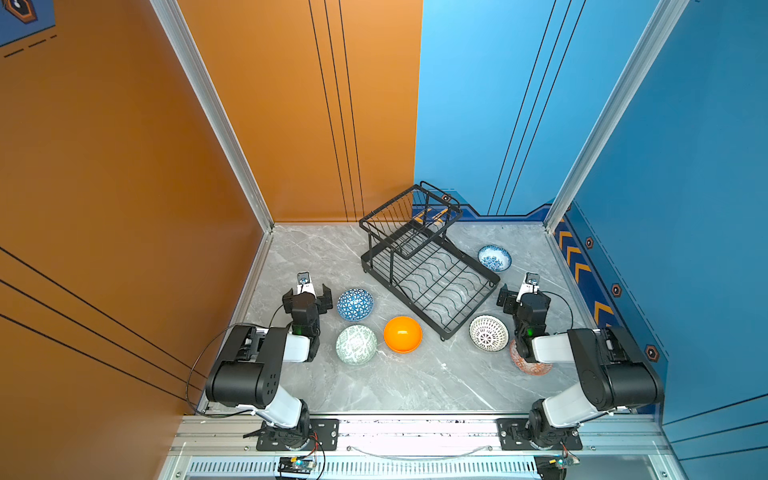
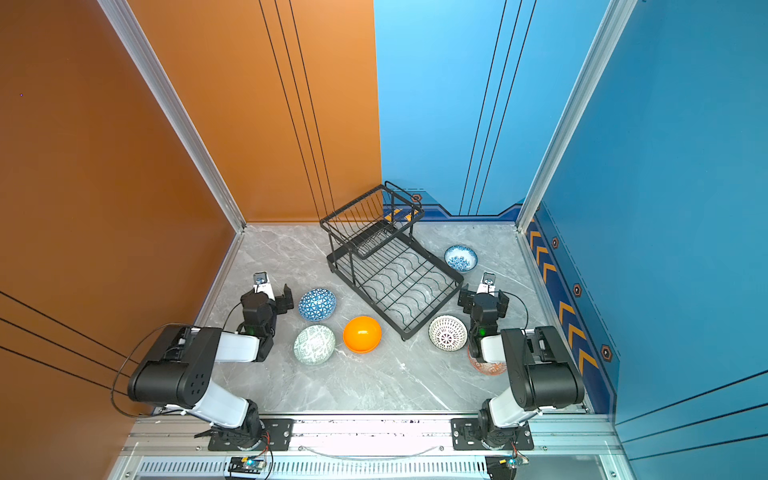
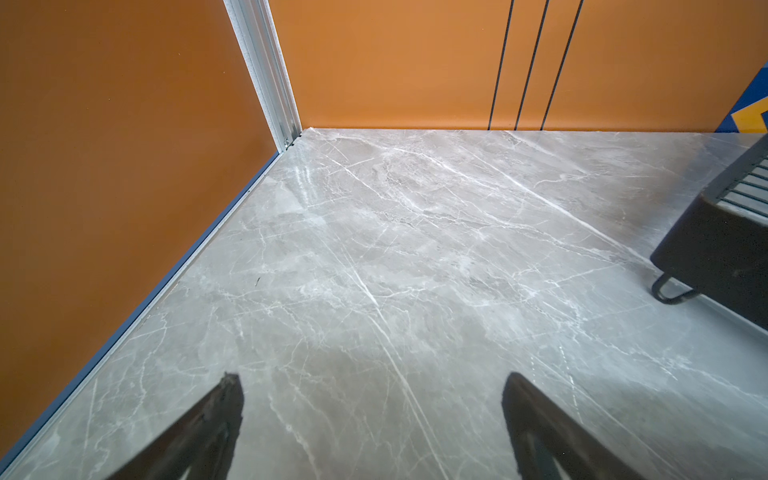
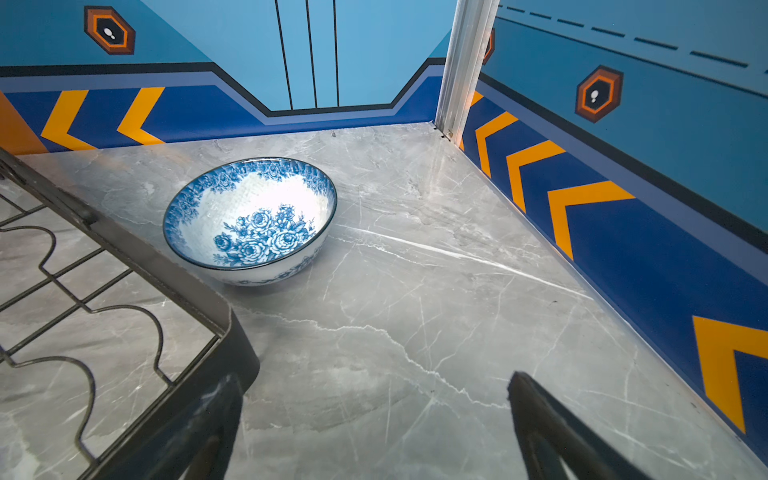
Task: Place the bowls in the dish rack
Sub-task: 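Move left gripper toward the dish rack while right gripper reaches toward floral bowl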
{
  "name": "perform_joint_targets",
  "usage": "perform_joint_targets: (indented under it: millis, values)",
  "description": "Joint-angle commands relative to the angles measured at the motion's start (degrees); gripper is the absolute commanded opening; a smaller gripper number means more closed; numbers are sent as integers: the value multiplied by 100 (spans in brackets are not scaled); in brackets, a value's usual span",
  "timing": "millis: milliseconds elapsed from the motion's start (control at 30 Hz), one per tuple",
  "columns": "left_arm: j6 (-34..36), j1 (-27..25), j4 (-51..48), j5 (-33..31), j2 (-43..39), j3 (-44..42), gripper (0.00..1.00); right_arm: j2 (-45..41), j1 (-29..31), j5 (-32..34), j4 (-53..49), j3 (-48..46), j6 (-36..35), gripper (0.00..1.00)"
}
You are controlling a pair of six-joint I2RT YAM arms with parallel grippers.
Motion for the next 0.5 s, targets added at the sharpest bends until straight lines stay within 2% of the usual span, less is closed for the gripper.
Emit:
perform_joint_targets:
  millis: [0, 67, 133, 233, 300, 367, 467]
  values:
    - [65, -69, 31, -217, 61, 23, 98, 13, 27, 0, -58, 104, 51, 100]
    - [-2, -89, 31, -451, -2, -8, 98, 6, 90, 142, -31, 101, 15, 100]
    - [-16, -82, 22, -419, -99, -45, 98, -201, 206, 376, -298, 121, -22, 100]
    - [43, -141, 48, -419, -170, -100, 98, -261, 249, 373, -69, 24, -109, 100]
    - [16, -118, 83, -361, -219, -150, 98, -697, 380, 820, -698, 166, -148, 100]
    - [12, -93, 80, -332, -211, -133, 98, -1186, 337, 935, -1407, 322, 2, 100]
    - [4, -67, 69, -284, -245, -138, 98, -1367, 330, 1281, -1305, 228, 110, 100]
